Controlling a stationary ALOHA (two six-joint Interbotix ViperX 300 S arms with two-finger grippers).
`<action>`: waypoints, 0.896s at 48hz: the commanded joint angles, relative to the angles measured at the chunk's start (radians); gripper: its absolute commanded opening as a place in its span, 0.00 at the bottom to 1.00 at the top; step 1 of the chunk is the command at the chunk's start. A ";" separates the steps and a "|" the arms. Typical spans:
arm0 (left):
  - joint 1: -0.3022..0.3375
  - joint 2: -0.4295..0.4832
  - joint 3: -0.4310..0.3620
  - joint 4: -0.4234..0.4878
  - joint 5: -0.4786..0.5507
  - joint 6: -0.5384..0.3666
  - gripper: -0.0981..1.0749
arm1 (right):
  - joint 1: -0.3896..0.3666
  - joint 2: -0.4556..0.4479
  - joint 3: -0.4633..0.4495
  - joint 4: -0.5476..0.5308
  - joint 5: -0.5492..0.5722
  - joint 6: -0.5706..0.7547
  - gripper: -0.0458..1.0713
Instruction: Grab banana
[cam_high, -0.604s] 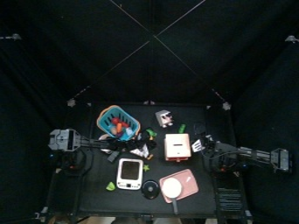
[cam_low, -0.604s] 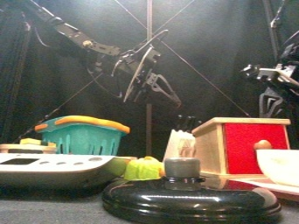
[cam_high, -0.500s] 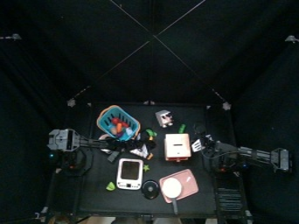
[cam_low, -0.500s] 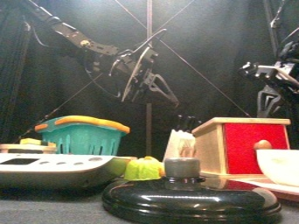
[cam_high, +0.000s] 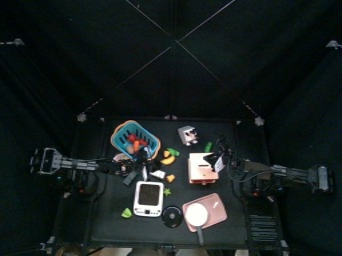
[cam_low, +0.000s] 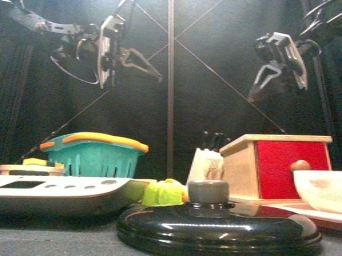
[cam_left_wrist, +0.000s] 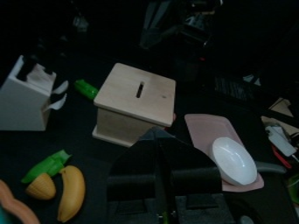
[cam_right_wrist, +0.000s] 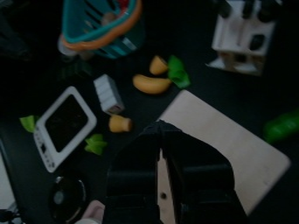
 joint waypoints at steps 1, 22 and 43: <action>0.003 -0.095 0.049 0.037 -0.026 0.003 0.35 | -0.005 0.035 -0.040 -0.020 -0.087 0.002 0.36; 0.009 -0.298 0.215 0.137 -0.028 0.002 0.35 | -0.006 0.249 -0.202 -0.020 -0.075 0.008 0.37; 0.028 -0.319 0.279 0.167 -0.017 0.002 0.35 | 0.071 0.476 -0.413 -0.081 0.161 -0.002 0.37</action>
